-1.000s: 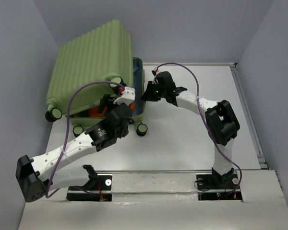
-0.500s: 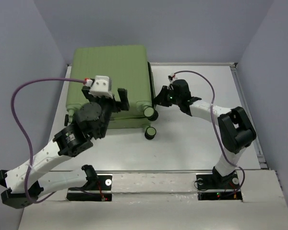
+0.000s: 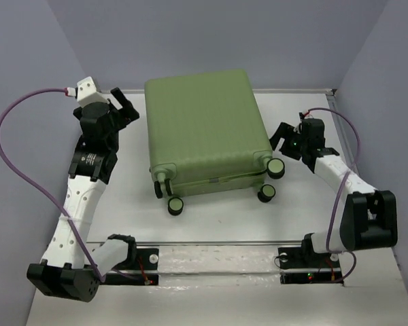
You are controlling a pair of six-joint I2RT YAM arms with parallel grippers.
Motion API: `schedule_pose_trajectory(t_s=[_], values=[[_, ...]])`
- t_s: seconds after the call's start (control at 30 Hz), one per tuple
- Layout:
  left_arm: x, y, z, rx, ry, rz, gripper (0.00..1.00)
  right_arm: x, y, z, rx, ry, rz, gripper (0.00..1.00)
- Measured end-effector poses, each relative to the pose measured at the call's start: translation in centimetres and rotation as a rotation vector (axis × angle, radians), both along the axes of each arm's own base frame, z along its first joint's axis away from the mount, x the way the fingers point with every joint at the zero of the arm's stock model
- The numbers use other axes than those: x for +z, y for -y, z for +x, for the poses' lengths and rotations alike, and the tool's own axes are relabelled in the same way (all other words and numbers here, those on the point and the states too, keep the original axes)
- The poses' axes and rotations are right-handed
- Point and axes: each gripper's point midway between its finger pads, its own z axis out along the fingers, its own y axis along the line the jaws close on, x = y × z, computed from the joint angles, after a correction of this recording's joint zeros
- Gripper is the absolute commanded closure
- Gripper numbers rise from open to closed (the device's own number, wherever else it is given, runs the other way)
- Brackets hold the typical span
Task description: Pack the luggage
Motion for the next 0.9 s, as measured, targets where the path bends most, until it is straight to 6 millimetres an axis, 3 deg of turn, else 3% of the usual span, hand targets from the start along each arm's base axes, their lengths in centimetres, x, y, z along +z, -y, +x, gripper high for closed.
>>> schedule_pose_trajectory(t_s=[0.07,0.1,0.2,0.3,0.4,0.53,0.63,0.7,0.8,0.9], values=[[-2.4,-0.7,0.8,-0.003,-0.017,-0.058,0.20,1.1,0.7,-0.5,-0.011,0.016,-0.012,0.49],[-4.3,-1.1,1.0,-0.004,-0.042,-0.086,0.32,2.2,1.1,-0.8,-0.023,0.041,-0.014,0.68],[-11.6,-2.6,0.8,0.022,-0.152,-0.181,0.52,4.6,2.9,-0.9,-0.093,0.103,-0.034,0.90],[-19.6,-2.6,-1.0,0.032,-0.293,-0.281,0.62,5.8,4.2,-0.3,-0.146,0.130,-0.048,0.93],[-24.1,-1.0,-2.8,-0.006,-0.377,-0.353,0.71,4.6,4.2,0.6,-0.143,0.096,-0.048,0.93],[-25.6,0.7,-3.2,-0.059,-0.380,-0.410,0.79,0.5,2.6,1.6,-0.081,-0.025,-0.040,0.93],[-26.3,2.8,-3.5,-0.118,-0.372,-0.421,0.81,-2.5,-1.4,2.4,0.038,-0.112,-0.027,0.93],[-27.1,4.6,-4.5,-0.166,-0.387,-0.418,0.81,-3.1,-4.0,3.0,0.114,-0.129,-0.022,0.93],[-27.3,5.3,-5.2,-0.153,-0.365,-0.391,0.82,-3.1,-5.0,5.0,0.156,-0.147,-0.046,0.93],[-27.2,6.6,-6.0,-0.174,-0.347,-0.374,0.86,-2.3,-6.5,10.4,0.201,-0.117,-0.033,0.89]])
